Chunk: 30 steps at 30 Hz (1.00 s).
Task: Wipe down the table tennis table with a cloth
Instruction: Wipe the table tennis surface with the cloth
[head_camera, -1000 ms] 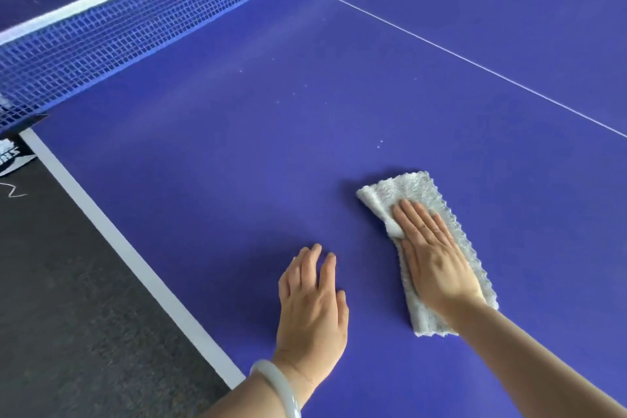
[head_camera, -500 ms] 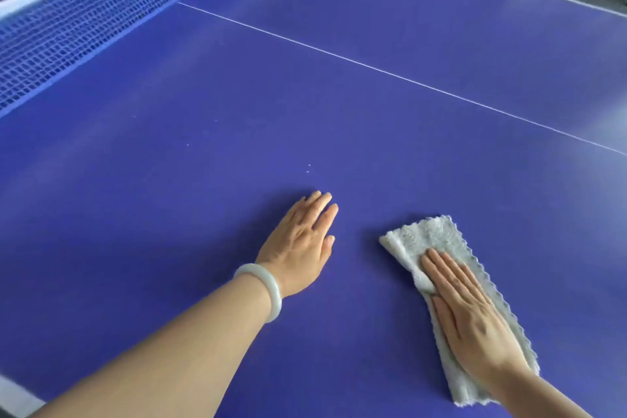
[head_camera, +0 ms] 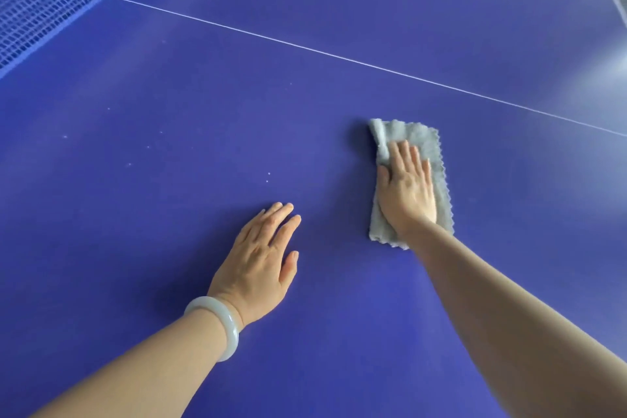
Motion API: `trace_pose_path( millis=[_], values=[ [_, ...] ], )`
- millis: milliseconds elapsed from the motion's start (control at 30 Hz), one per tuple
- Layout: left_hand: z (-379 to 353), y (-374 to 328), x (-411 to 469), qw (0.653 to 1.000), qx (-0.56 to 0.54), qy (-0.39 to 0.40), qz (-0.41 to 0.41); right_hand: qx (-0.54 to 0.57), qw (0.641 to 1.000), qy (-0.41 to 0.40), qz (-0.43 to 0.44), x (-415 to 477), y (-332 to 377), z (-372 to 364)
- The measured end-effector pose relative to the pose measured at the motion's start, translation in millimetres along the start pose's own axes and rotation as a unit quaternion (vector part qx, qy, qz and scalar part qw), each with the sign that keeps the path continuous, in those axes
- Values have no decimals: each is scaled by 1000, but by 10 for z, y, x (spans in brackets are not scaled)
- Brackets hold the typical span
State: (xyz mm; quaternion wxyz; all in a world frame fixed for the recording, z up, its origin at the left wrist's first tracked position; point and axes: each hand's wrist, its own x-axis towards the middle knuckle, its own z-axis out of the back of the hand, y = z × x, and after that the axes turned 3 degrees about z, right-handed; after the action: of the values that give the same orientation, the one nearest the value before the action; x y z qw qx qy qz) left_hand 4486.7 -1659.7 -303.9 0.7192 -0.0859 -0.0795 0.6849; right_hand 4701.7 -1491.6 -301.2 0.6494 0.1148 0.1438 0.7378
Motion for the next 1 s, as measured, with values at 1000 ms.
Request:
trace_pose_path(
  millis=[1000],
  values=[
    [9, -4, -11, 999, 25, 14, 15, -18, 972, -52, -229, 181, -857, 296]
  ],
)
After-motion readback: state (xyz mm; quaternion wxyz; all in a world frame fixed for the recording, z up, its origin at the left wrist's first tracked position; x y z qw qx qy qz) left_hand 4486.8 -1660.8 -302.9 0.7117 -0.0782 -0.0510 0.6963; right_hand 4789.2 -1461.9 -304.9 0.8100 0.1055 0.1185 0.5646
